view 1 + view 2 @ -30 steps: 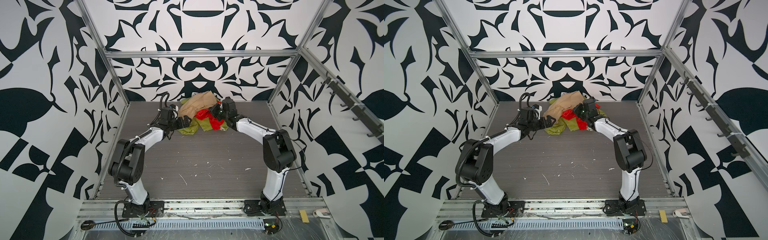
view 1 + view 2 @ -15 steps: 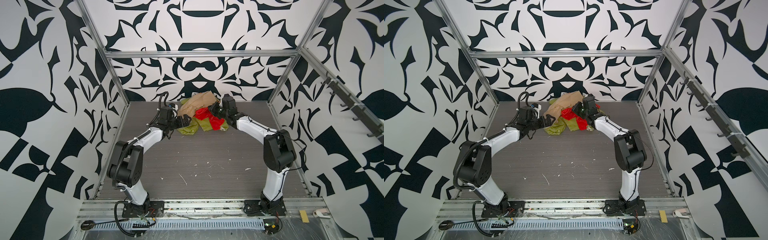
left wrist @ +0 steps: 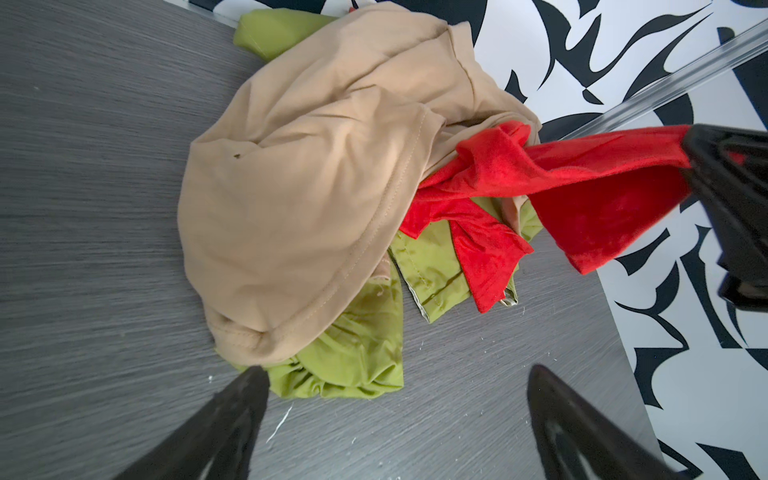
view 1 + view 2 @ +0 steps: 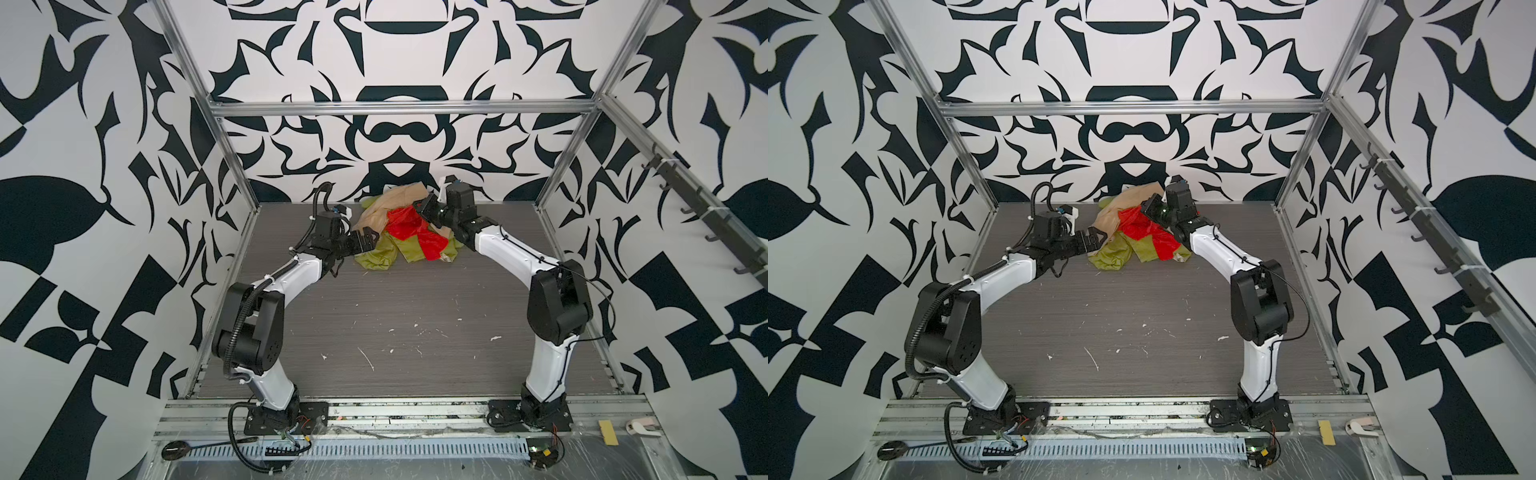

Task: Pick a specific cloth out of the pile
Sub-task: 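Lift the red cloth upward out of the pile with the right gripper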

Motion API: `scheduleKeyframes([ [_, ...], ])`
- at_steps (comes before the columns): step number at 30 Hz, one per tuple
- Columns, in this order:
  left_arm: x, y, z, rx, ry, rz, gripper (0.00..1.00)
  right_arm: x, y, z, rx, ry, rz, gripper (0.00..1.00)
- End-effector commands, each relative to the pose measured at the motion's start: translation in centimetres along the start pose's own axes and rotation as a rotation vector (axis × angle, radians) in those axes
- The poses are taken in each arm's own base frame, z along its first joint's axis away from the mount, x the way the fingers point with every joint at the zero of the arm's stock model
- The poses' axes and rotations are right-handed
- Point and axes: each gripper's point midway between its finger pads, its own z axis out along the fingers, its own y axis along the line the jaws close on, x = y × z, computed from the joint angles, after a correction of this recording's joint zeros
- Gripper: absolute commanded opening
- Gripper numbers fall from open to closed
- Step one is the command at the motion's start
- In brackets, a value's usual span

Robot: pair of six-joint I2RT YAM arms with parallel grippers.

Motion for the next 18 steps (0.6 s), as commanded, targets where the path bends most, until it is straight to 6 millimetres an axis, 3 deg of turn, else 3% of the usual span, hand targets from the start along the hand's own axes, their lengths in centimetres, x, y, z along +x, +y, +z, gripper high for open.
scheduleKeyframes([
  [1, -1.5, -1.1, -1.4, 0.025, -0.042, 0.019, 1.0, -3.5, 6.3, -2.4, -0.156, -0.075, -0.063, 0.0],
  [18, -1.5, -0.1, -1.3, 0.014, -0.066, 0.008, 0.99, -8.1, 13.5, -6.1, -0.239, -0.158, -0.172, 0.0],
])
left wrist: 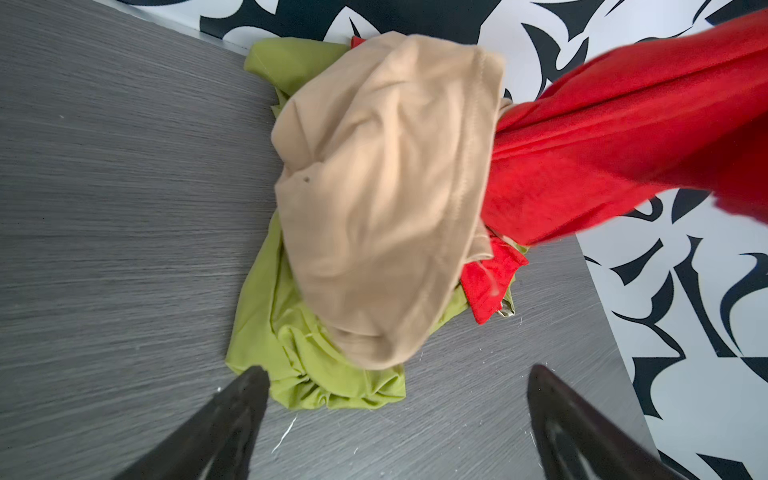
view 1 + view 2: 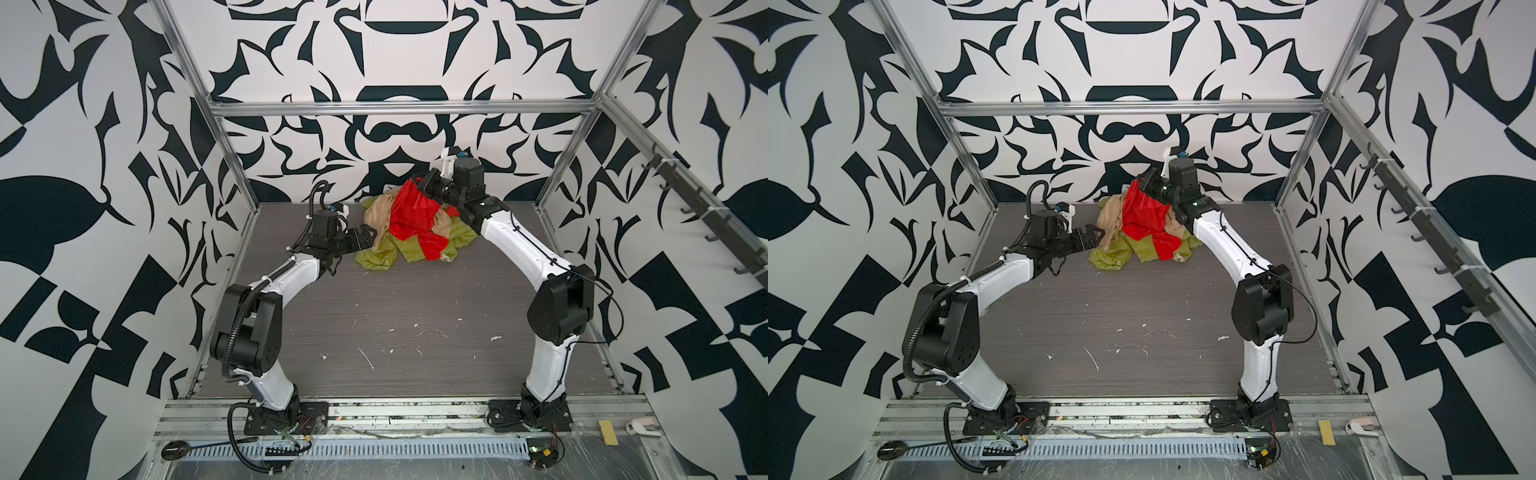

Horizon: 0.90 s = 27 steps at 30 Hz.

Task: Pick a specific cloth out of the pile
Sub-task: 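Lift the red cloth upward out of the pile with the right gripper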

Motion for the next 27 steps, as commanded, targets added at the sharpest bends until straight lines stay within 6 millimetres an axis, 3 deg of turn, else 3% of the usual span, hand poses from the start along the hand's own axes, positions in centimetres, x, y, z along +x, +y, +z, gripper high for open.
scheduleKeyframes([
  [1, -0.5, -0.2, -0.8, 0.008, -0.033, 0.002, 0.99, -3.9, 5.7, -2.6, -0.116, -0.094, -0.08, 0.0],
  [27, -1.0, -0.3, -0.7, 0.024, -0.054, 0.005, 0.99, -8.1, 13.6, -8.3, -0.21, -0.175, -0.178, 0.0],
])
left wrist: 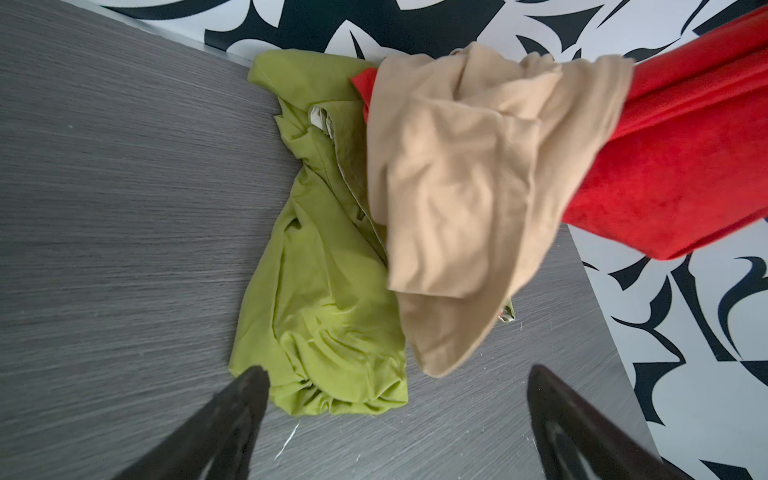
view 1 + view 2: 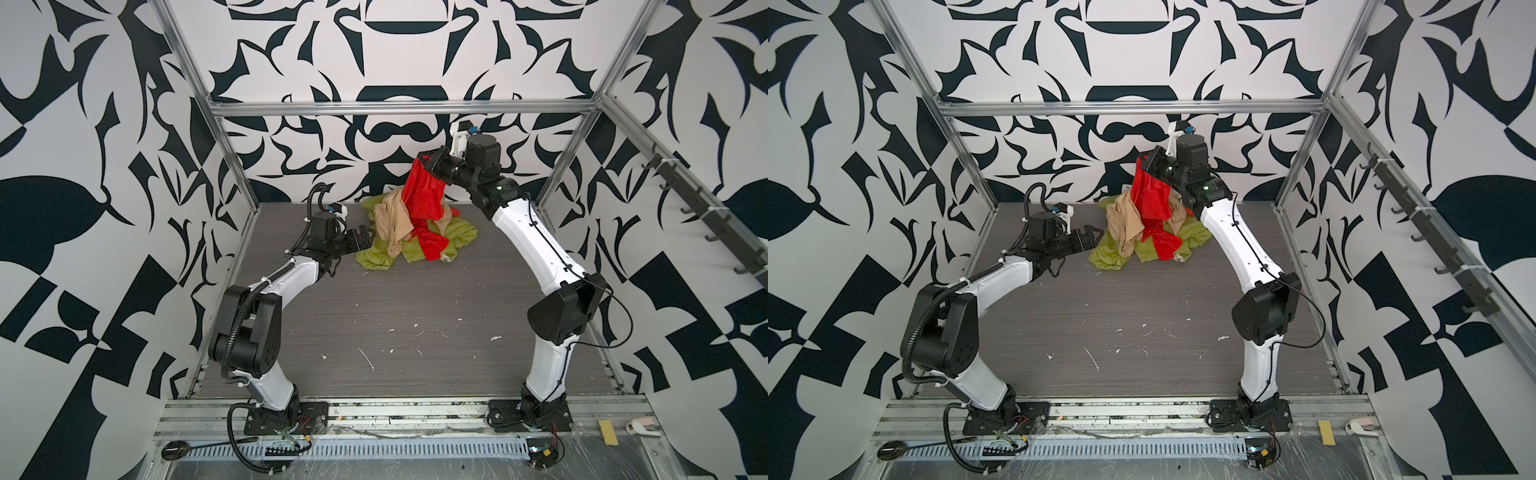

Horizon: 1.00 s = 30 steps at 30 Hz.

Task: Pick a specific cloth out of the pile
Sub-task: 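Lift the red cloth upward out of the pile with the right gripper, then grasp the raised red cloth with the left gripper beside the right gripper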

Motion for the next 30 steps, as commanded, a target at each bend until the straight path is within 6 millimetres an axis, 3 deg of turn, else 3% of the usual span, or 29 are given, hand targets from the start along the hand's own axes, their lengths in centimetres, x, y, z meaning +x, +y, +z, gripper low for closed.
scheduleKeyframes([
  [1, -0.9, -0.5, -0.5, 0.016, -0.028, 0.003, 1.0, -4.8, 7.4, -4.8, -0.155, -0.136, -0.103, 0.0],
  [8, -1.6, -0.9, -0.8, 0.021, -0.043, 0.011, 0.99, -6.0, 8.7, -6.3, -0.156, -0.169, -0.138, 0.0],
  [15, -1.9, -1.6, -1.7, 0.031, -0.056, 0.047, 0.99, -5.4, 8.3, -5.4, -0.133, -0.137, -0.13, 0.0],
  [19, -2.9, -3.3, -2.5, 0.092, -0.087, 0.116, 0.99, -2.5, 7.9, -2.1, -0.135, -0.038, -0.09, 0.0],
  [22, -3.8, -5.3, -3.4, 0.174, -0.13, 0.207, 1.0, -0.1, 6.2, 0.5, -0.085, 0.053, -0.06, 0.0],
  [26, -5.1, -7.5, -4.1, 0.252, -0.168, 0.272, 1.0, 2.9, 3.1, 2.8, -0.015, 0.163, 0.01, 0.0],
  [30, -5.8, -10.0, -3.6, 0.329, -0.192, 0.324, 0.97, 5.5, 1.7, 3.9, -0.017, 0.243, 0.071, 0.0],
])
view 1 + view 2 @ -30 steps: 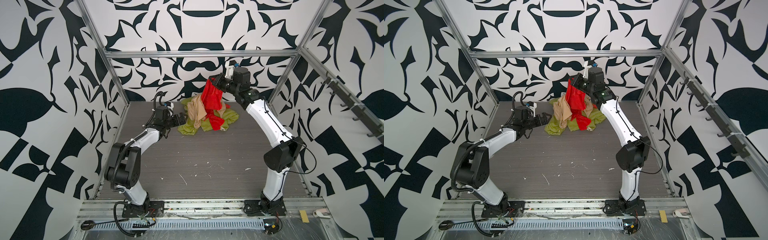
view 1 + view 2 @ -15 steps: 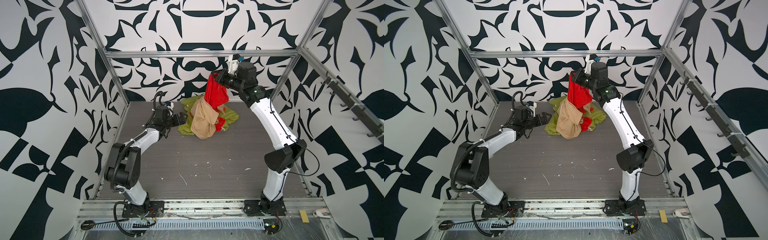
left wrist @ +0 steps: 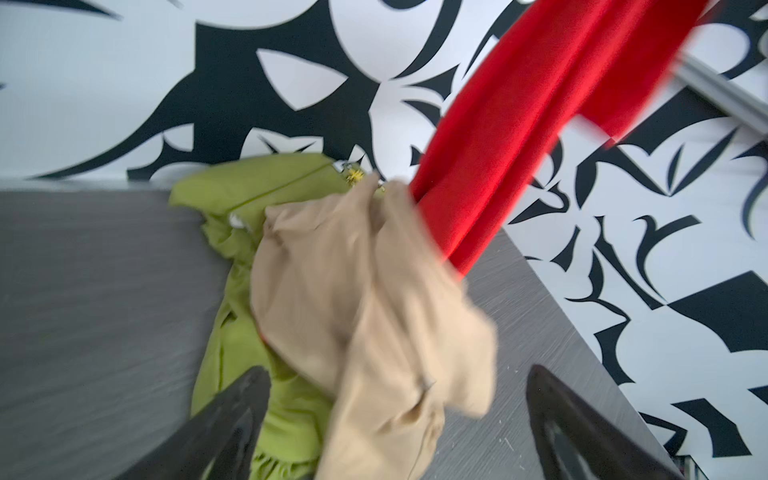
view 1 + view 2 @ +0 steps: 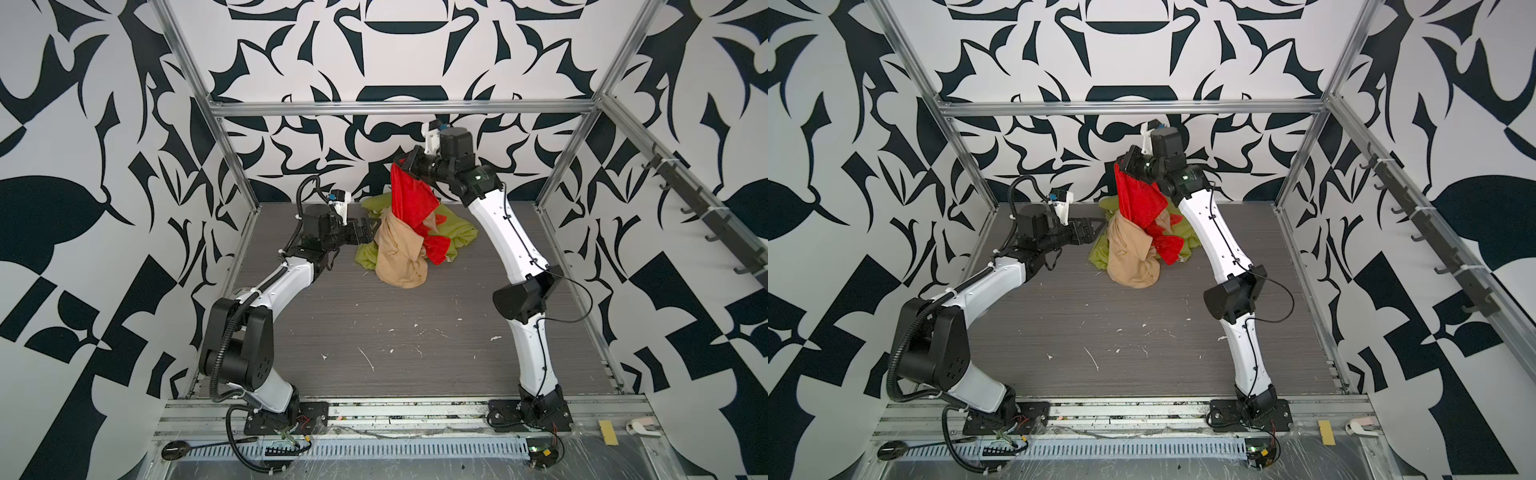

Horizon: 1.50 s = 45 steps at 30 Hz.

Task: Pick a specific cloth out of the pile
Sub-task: 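Grasp the raised red cloth with the left gripper beside the right gripper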

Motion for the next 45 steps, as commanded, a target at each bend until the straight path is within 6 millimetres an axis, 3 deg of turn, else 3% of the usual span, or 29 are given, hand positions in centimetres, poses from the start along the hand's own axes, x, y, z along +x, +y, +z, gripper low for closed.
scheduleKeyframes([
  [1, -2.6, -3.4, 1.0, 0.122, -0.067, 0.113, 0.97, 0.1, 2.2, -1.7, -0.067, 0.016, 0.025, 0.0],
  [9, -3.4, -5.5, 4.1, 0.264, -0.11, 0.164, 0.92, -1.0, 3.3, -3.8, -0.09, -0.022, 0.015, 0.0],
  [14, -2.3, -6.3, 5.0, 0.31, -0.098, 0.145, 0.89, -2.5, 3.9, -5.0, -0.109, -0.062, 0.019, 0.0],
  [21, -1.2, -4.2, 7.4, 0.272, -0.079, 0.055, 0.86, -3.5, 5.2, -5.8, -0.181, -0.074, 0.056, 0.0],
  [29, -2.8, -5.1, 8.8, 0.324, -0.091, 0.051, 0.6, -3.3, 5.3, -6.0, -0.193, -0.064, 0.064, 0.0],
  [34, -3.6, -5.2, 8.9, 0.313, -0.085, 0.07, 0.2, -3.4, 5.0, -6.0, -0.198, -0.06, 0.08, 0.0],
  [38, -4.0, -5.2, 8.5, 0.3, -0.093, 0.086, 0.0, -3.7, 4.9, -6.4, -0.195, -0.073, 0.08, 0.0],
  [45, -6.1, -6.2, 7.8, 0.31, -0.103, 0.074, 0.0, -4.0, 4.2, -7.1, -0.176, -0.087, 0.064, 0.0],
])
